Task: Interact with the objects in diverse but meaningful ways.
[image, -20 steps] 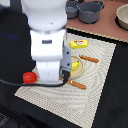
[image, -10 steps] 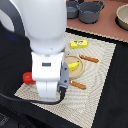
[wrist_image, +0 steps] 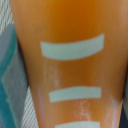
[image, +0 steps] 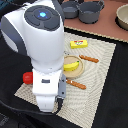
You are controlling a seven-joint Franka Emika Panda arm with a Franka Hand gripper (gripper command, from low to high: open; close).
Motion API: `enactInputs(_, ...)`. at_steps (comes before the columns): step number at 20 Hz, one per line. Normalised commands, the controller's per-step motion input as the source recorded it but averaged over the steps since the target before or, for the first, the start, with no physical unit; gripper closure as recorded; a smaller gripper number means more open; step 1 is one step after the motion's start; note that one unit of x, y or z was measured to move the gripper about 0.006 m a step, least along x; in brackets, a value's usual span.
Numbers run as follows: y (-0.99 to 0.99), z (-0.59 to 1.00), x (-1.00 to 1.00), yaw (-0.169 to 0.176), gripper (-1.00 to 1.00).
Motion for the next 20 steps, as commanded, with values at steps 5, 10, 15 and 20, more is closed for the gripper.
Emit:
enactInputs(5, 0.00, 0.84, 0.45, -0.095, -1.00)
enactInputs(10, 0.30, 0.71, 0.45, -0.024, -1.00)
enactInputs(15, 0.83, 0.38, 0.23, 0.040, -1.00)
enactInputs(20, 0.88, 0.27, 0.17, 0.043, -1.00)
